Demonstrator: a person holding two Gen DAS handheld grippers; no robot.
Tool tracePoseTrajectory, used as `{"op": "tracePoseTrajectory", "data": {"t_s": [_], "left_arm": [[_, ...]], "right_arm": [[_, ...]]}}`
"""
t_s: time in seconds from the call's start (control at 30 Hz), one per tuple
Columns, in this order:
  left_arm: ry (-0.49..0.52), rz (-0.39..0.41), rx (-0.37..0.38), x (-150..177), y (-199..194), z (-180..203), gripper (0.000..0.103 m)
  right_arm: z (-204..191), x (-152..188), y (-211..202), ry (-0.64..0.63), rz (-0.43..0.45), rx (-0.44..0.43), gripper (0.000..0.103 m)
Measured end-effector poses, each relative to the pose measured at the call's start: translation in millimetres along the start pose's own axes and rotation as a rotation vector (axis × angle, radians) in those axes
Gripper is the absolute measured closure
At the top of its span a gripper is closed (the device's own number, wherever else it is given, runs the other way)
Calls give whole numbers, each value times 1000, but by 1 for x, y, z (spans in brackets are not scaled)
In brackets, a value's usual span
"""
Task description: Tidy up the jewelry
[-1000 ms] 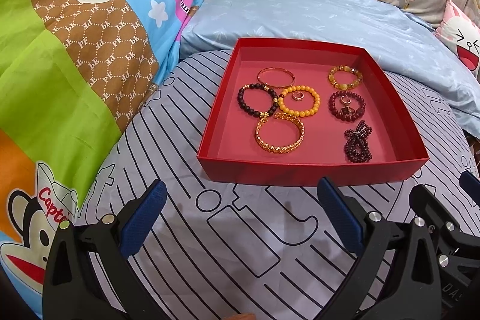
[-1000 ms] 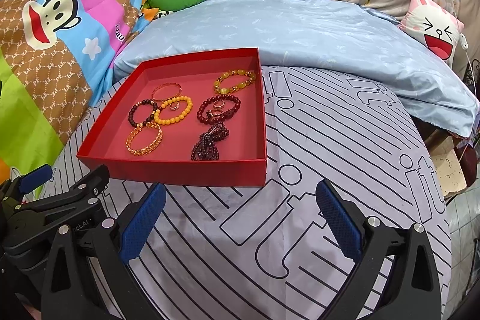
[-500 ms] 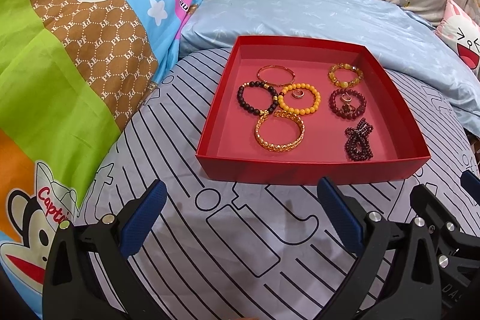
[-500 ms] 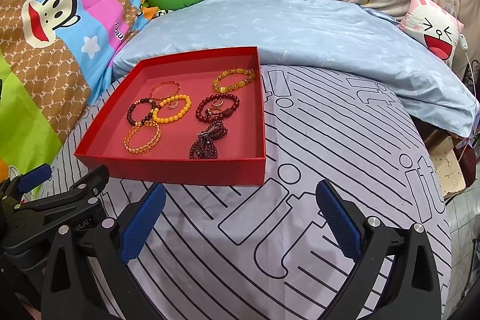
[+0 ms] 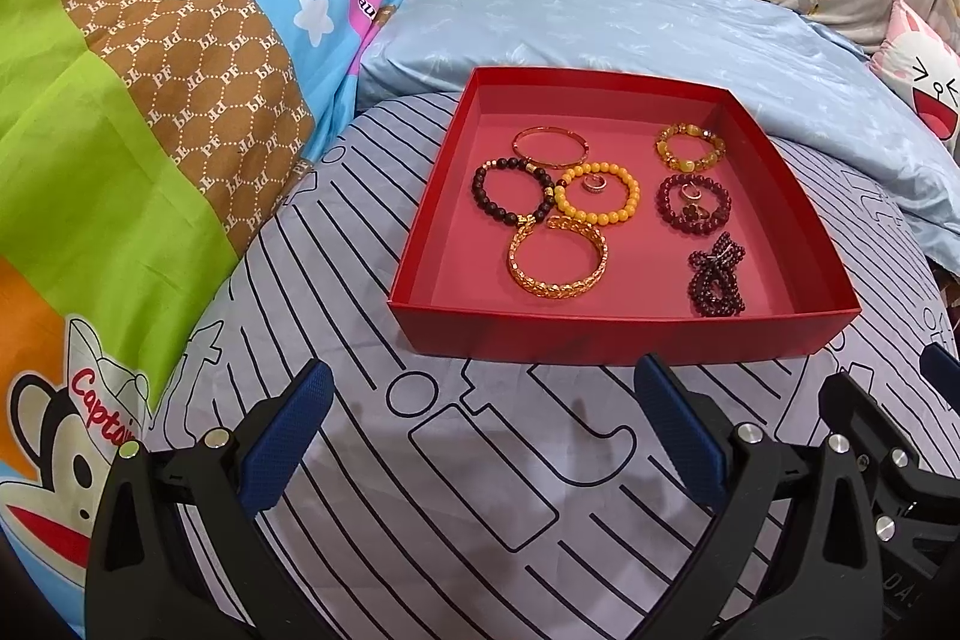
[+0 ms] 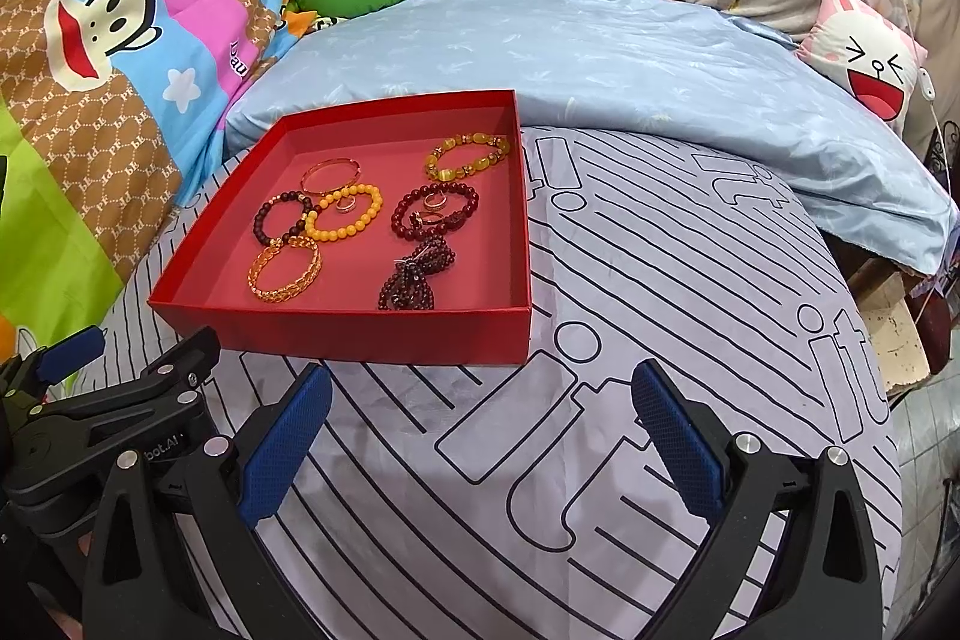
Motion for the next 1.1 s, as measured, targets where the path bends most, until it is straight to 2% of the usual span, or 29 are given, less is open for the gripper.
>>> {"op": "tracePoseTrajectory", "data": {"t_s": [1.1], "left_arm": [[-1, 13, -5, 0, -5, 1, 7]], "right_arm": [[3, 4, -3, 10, 3, 9, 6]]}}
Point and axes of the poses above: each gripper's, at about its wrist camera, not at the fingertips, and y roughly the way its jaws point, z to its right, x to its underside, the point moved 8 cm from there along y, roughly the way its jaws point, and after that the axes turned 15 degrees about -z, right-handed, at the moved point
